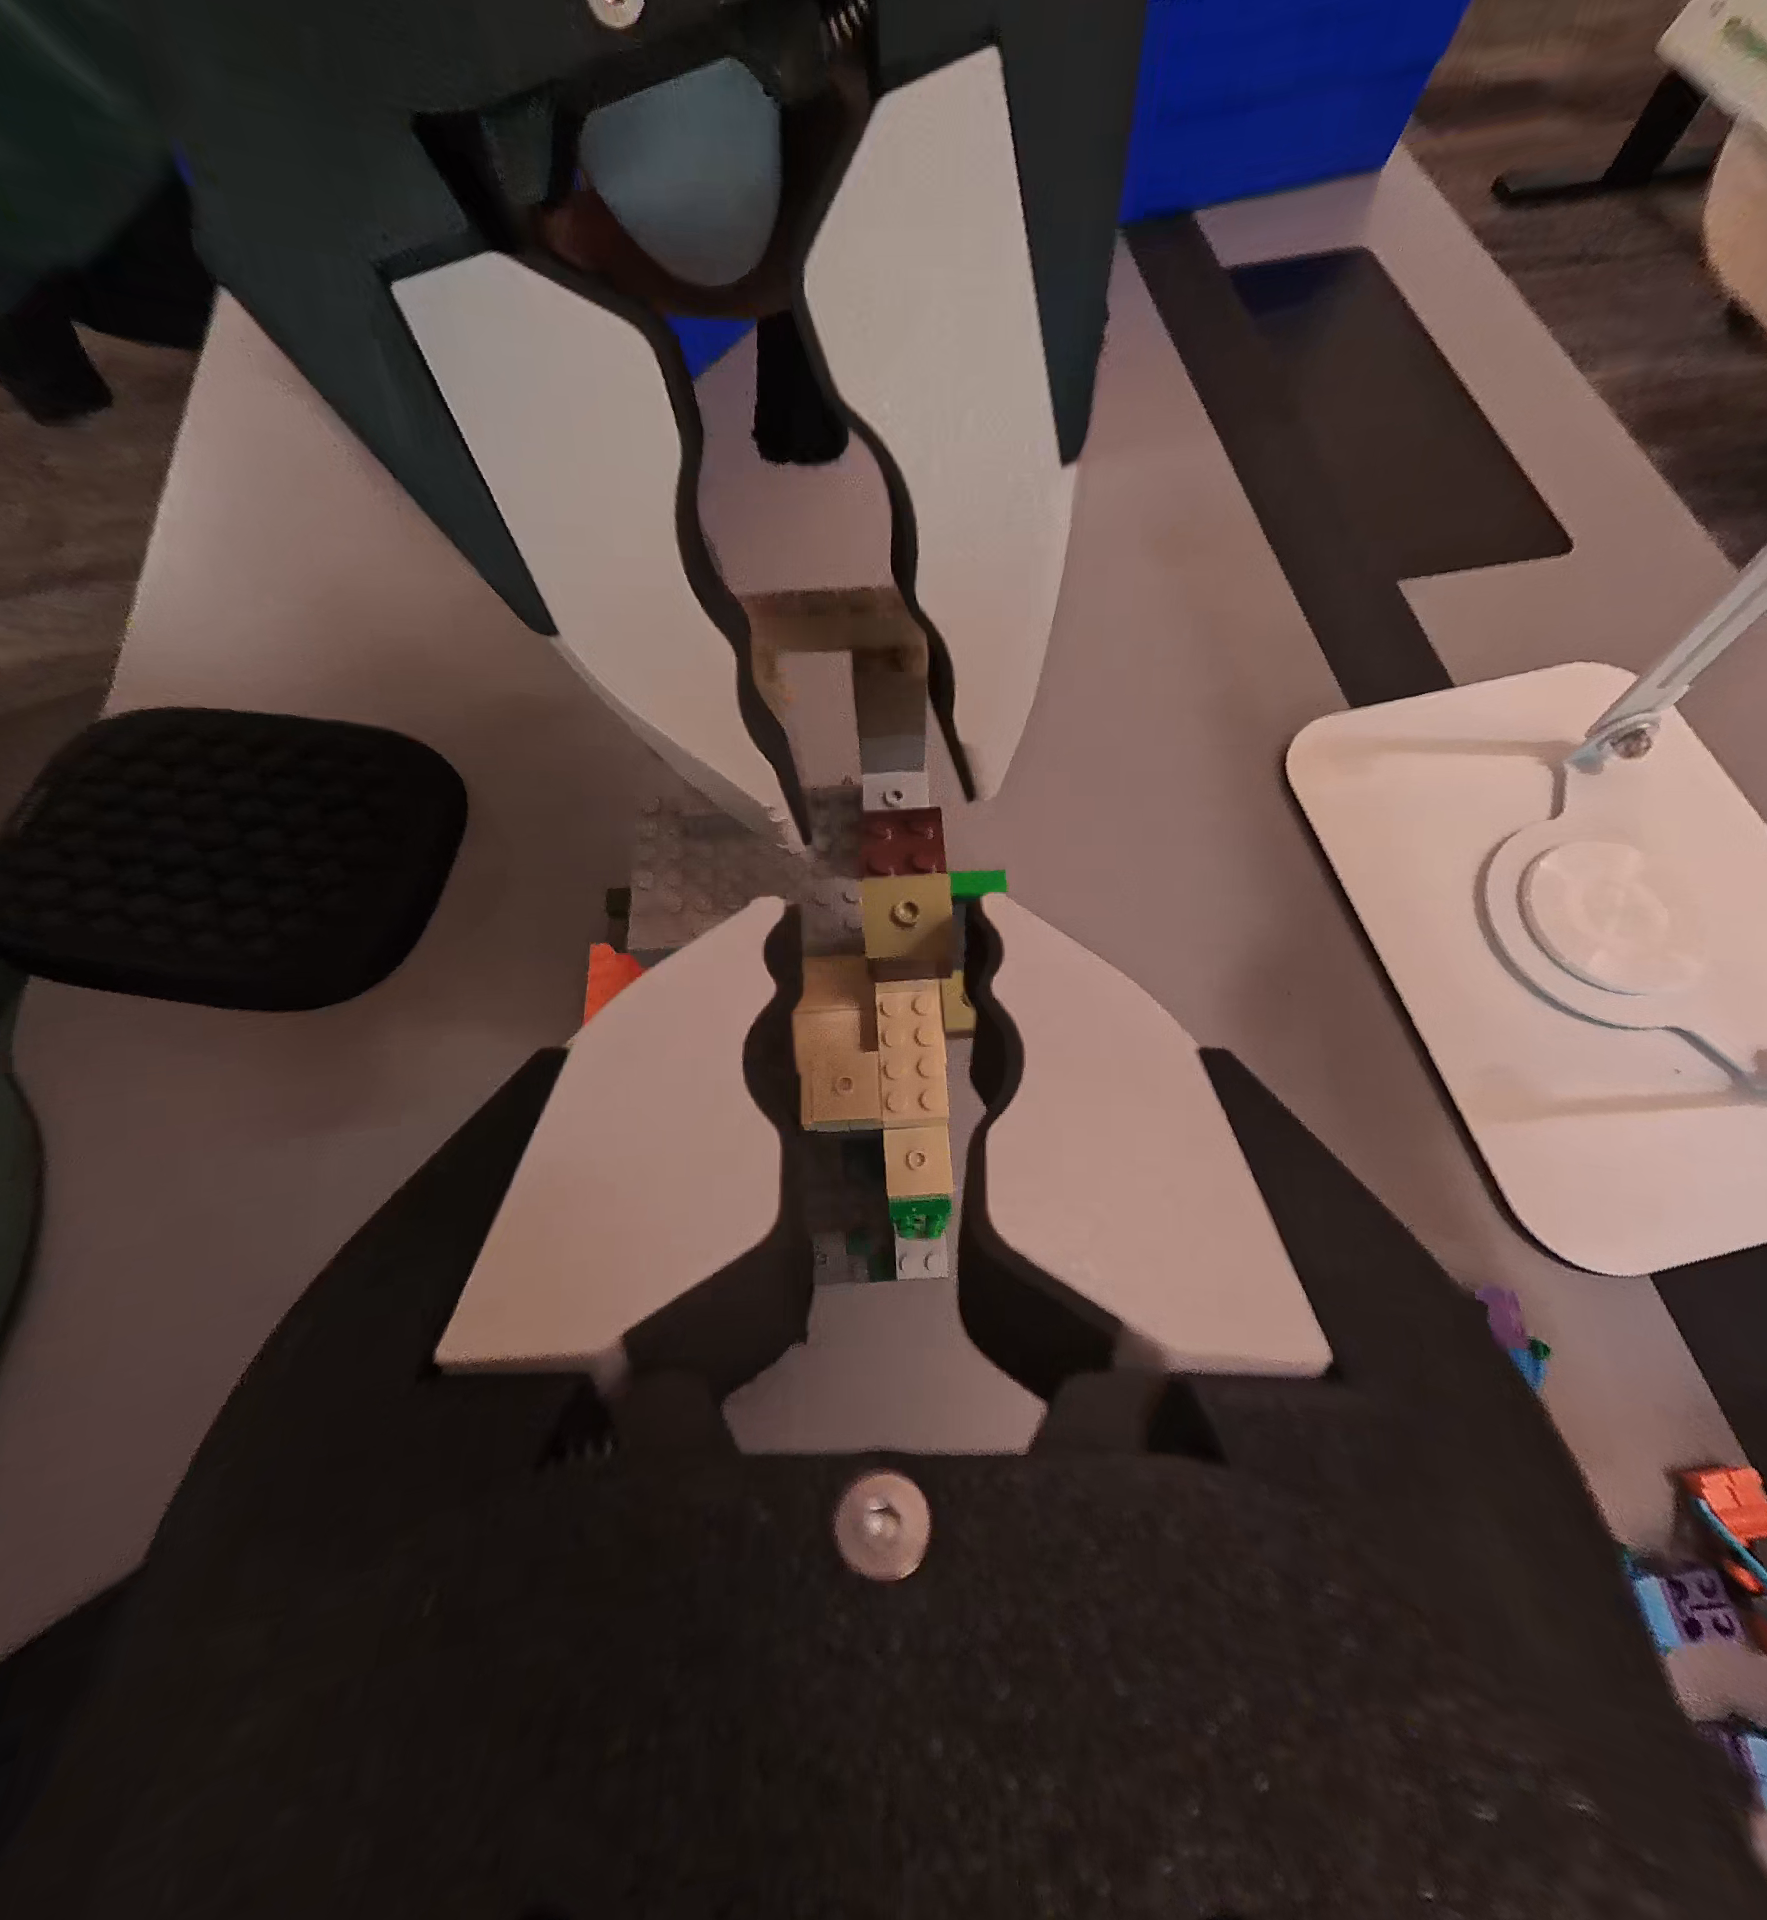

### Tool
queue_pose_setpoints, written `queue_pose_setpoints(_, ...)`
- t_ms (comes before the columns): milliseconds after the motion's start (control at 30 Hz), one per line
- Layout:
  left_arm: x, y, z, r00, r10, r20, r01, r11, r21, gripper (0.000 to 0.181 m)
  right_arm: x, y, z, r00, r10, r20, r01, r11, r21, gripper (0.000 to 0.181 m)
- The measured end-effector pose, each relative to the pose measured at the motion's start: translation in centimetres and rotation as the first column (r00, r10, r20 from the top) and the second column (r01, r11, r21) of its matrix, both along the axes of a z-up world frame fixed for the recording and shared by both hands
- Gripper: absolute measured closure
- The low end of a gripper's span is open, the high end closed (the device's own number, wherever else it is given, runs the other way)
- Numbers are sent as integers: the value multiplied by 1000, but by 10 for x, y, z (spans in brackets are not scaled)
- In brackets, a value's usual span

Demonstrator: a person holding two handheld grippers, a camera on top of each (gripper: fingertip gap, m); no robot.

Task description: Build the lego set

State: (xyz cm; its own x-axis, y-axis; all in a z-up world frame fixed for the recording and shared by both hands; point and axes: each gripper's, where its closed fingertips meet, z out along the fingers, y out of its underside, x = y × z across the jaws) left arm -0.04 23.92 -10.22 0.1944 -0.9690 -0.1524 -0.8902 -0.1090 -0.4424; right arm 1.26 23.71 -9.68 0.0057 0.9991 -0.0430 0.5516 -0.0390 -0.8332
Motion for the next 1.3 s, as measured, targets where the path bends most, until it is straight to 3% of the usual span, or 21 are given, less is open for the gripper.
queue_pose_setpoints(200, -5, -20, 34, 988, 56, 144, -75, 989, 131, 147, 27, -1, 15, 992, -82, -91, 89, 994, 66, 143)
queue_pose_setpoints(367, -16, -51, 45, 936, 156, 314, -240, 939, 246, 142, 47, 1, -11, 987, -122, -106, 132, 986, 100, 136)
queue_pose_setpoints(500, -33, -68, 28, 849, 297, 438, -442, 853, 278, 136, 50, 6, -46, 985, -124, -117, 138, 983, 122, 132)
queue_pose_setpoints(667, -43, -78, -29, 691, 485, 536, -646, 747, 157, 132, 41, 10, -87, 988, -89, -127, 109, 980, 164, 130)
queue_pose_setpoints(733, -41, -77, -52, 655, 540, 529, -685, 720, 113, 129, 34, 11, -95, 987, -83, -137, 106, 980, 170, 130)
queue_pose_setpoints(800, -34, -77, -70, 653, 566, 502, -689, 720, 84, 128, 28, 12, -101, 988, -82, -130, 105, 979, 175, 135)
queue_pose_setpoints(900, -28, -67, -85, 664, 580, 471, -691, 717, 91, 136, 25, 11, -106, 988, -87, -125, 111, 975, 192, 158)
queue_pose_setpoints(1300, -32, -9, -86, 672, 559, 485, -685, 718, 123, 138, 42, 38, -106, 902, -402, -158, 421, 900, 117, 161)
